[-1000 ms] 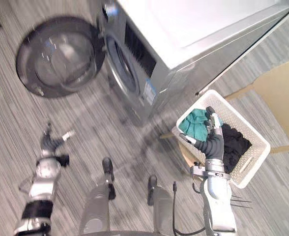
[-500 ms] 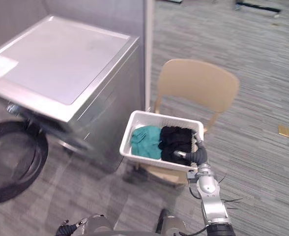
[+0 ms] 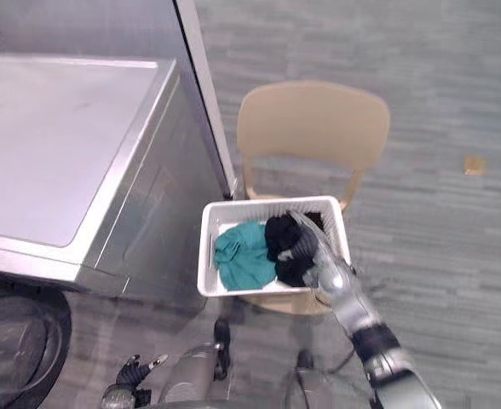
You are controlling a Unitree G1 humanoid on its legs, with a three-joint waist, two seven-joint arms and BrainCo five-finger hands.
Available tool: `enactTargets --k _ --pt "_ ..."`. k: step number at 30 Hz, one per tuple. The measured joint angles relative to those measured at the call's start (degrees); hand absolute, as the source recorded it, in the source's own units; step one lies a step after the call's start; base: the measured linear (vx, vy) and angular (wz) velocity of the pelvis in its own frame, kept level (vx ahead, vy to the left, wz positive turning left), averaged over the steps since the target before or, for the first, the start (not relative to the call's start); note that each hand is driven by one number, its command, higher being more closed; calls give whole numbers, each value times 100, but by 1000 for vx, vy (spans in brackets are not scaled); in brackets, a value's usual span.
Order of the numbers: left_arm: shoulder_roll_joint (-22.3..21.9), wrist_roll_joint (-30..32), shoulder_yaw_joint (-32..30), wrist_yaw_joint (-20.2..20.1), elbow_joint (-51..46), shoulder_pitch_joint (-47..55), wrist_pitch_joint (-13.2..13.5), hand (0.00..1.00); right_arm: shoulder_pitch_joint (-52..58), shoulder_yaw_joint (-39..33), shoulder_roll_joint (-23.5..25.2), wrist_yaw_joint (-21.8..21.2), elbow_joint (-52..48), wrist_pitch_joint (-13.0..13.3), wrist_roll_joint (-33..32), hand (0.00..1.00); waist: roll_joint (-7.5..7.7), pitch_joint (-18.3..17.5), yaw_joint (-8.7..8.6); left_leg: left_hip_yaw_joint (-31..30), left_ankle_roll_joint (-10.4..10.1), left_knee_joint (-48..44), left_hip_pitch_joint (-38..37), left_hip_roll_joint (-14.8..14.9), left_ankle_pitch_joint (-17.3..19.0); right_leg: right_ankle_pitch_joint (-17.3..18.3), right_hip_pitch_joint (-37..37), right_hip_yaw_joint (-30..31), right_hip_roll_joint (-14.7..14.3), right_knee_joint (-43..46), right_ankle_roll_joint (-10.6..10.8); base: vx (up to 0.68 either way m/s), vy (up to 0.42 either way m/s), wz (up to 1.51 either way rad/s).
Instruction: Pick up the laundry basket with both hands and put the clothes into the washing machine.
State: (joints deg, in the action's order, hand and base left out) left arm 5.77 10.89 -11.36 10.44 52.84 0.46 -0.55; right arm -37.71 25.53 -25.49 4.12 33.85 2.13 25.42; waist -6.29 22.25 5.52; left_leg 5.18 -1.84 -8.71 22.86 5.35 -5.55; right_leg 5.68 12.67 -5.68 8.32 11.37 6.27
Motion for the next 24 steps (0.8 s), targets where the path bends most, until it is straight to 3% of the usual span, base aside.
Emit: enactTargets --k 7,11,12,19,24 --pt "-72 -368 -3 226 -169 -312 112 0 -1083 377 29 191 906 -167 175 0 58 284 304 -280 -1 319 740 -74 -388 114 924 -374 85 545 -50 -29 -1 21" --pt "-109 -605 -16 263 -295 -573 161 0 -1615 566 95 385 1248 -317 226 0 118 380 345 -404 -49 621 1031 -108 -612 311 1356 -619 172 885 -81 -39 -35 32" --pt "-141 -664 -16 306 -353 -654 173 0 -1769 676 77 469 1291 -353 288 100 123 384 334 -432 -43 667 1179 -107 -646 372 1508 -715 190 991 -95 -15 -62 30" --pt "-295 -690 -29 359 -677 -912 221 0 -2350 871 23 741 1440 -393 675 100 186 436 387 -672 -154 781 1512 -136 -858 751 1876 -1121 320 1575 -195 41 -77 32" --pt "-303 -800 -11 359 -743 -928 207 0 -2074 528 78 724 1273 -504 77 100 203 440 472 -817 -174 781 1380 -155 -920 918 1702 -1325 361 1761 -251 64 -103 21"
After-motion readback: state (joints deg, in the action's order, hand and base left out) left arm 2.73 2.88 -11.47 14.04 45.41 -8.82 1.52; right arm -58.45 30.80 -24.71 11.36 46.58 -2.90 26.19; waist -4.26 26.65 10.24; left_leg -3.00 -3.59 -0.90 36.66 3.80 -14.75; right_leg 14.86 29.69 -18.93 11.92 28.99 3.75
